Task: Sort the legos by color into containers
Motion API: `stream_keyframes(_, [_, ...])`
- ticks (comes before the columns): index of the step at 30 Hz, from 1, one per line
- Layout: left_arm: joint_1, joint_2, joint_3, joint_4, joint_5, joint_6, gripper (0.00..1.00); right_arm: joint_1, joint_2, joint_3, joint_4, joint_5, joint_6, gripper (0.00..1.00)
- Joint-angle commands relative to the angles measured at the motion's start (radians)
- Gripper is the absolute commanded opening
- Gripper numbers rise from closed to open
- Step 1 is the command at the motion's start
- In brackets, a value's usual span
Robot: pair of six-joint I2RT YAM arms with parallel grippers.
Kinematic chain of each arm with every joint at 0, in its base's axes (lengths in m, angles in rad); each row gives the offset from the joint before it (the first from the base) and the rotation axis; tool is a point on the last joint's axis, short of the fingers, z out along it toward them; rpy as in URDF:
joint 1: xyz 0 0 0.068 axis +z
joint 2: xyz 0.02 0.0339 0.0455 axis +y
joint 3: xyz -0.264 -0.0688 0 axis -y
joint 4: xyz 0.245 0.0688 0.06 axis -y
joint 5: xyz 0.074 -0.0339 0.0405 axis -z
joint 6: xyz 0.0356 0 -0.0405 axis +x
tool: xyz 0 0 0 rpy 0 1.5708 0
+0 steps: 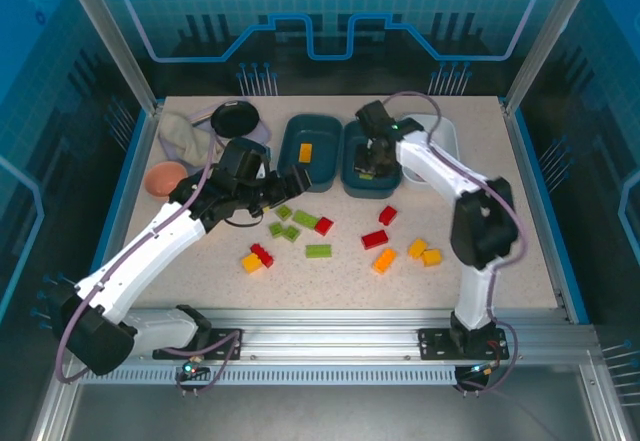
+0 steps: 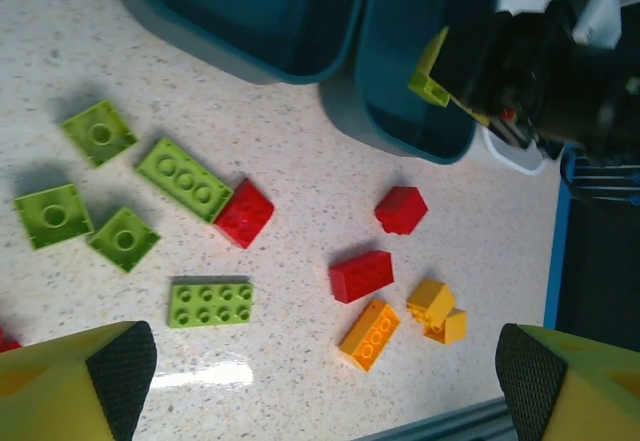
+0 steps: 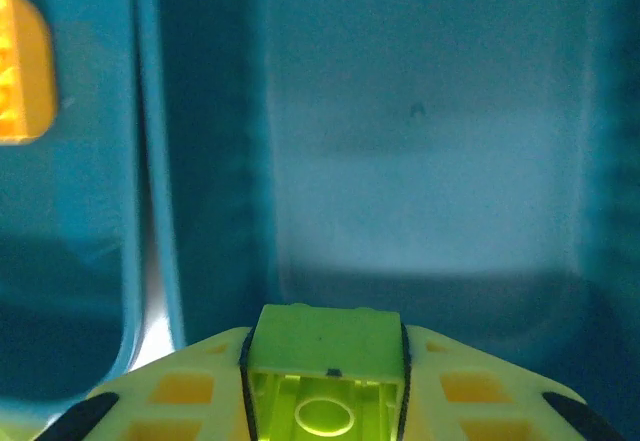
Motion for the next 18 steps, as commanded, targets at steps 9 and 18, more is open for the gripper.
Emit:
stream_keyframes(9, [0.024, -0.098, -0.025, -0.296, -0.139, -0.068, 0.89, -0.031, 0.180, 0.272, -0.159, -0.058, -0.092, 0.63])
stream_keyframes(18, [0.046, -0.144, -0.285, -0.447, -0.094, -0.101, 0.83, 0.126, -0.334, -0.232, 0.195, -0.059, -0.214, 0.64])
